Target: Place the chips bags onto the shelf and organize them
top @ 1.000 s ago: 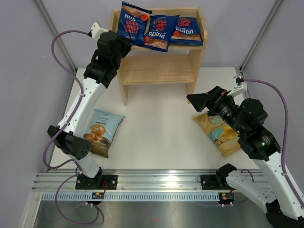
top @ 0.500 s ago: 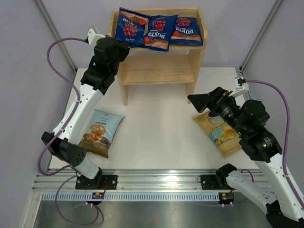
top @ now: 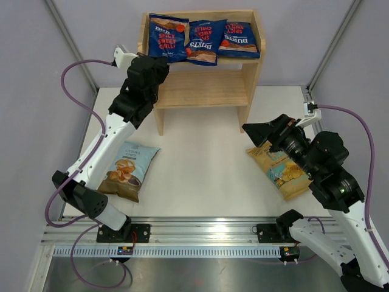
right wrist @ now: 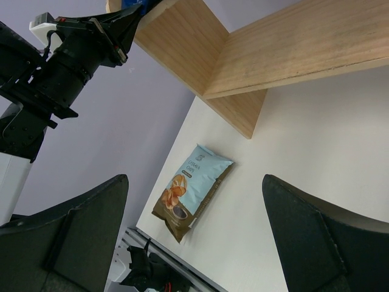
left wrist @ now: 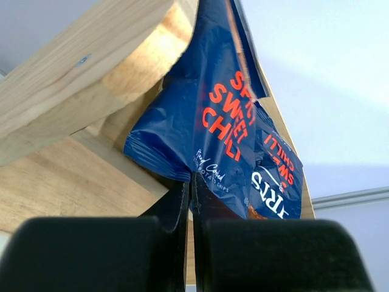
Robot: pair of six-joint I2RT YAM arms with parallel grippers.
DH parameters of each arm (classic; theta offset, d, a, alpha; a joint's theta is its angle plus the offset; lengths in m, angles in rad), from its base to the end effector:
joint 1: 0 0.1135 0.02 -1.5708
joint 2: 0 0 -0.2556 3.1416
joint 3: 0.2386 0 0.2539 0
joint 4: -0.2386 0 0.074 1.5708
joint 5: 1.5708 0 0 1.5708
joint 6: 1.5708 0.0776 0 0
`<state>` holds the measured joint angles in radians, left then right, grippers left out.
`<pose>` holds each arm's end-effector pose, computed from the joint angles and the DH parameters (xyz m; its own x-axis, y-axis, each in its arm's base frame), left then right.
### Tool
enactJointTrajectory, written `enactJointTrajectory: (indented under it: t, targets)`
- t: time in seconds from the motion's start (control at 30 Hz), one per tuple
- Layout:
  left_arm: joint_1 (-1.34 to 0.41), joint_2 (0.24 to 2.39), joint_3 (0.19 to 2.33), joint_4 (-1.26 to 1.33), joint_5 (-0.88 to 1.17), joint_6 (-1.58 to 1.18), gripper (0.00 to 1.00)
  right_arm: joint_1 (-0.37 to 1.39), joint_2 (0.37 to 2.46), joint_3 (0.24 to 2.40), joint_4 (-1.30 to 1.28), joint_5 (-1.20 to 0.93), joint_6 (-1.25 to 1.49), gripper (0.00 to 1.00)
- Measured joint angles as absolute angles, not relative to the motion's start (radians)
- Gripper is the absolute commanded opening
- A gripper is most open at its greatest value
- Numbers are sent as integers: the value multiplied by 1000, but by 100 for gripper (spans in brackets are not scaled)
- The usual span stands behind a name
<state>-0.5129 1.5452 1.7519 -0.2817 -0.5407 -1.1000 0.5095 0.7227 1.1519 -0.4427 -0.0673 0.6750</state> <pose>0.3531 -0.1530 0.4678 -0.0060 -0.8736 -0.4867 -0.0702 0.4859 -0.8712 0.1538 0.0919 0.4377 -0.3500 0.5187 -0.7801 -0.4184 0.6585 0.6256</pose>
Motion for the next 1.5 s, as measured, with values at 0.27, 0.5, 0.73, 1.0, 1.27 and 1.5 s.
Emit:
enactJointTrajectory:
  t: [0.27, 0.5, 0.73, 1.0, 1.27, 1.5]
  targets:
    - [-518, 1537, 1729, -252, -567, -1136, 29, 509, 720, 1152, -461, -64, 672, 99]
    - [-523, 1536, 1737, -228, -569, -1128, 58, 509, 720, 1152, -461, -63, 669, 99]
    - [-532, 1500, 1746, -231, -565, -1068, 99, 509, 727, 1152, -461, -64, 658, 100]
    - [-532, 1419, 1712, -247, -565, -955, 99, 509, 807, 1188, -475, -65, 614, 99]
    - [-532, 1137, 1469, -240, -558, -772, 99, 509, 859, 1182, -492, -64, 566, 99]
    - [-532, 822, 1123, -281, -563, -615, 99, 509, 817, 1074, -472, -92, 530, 100]
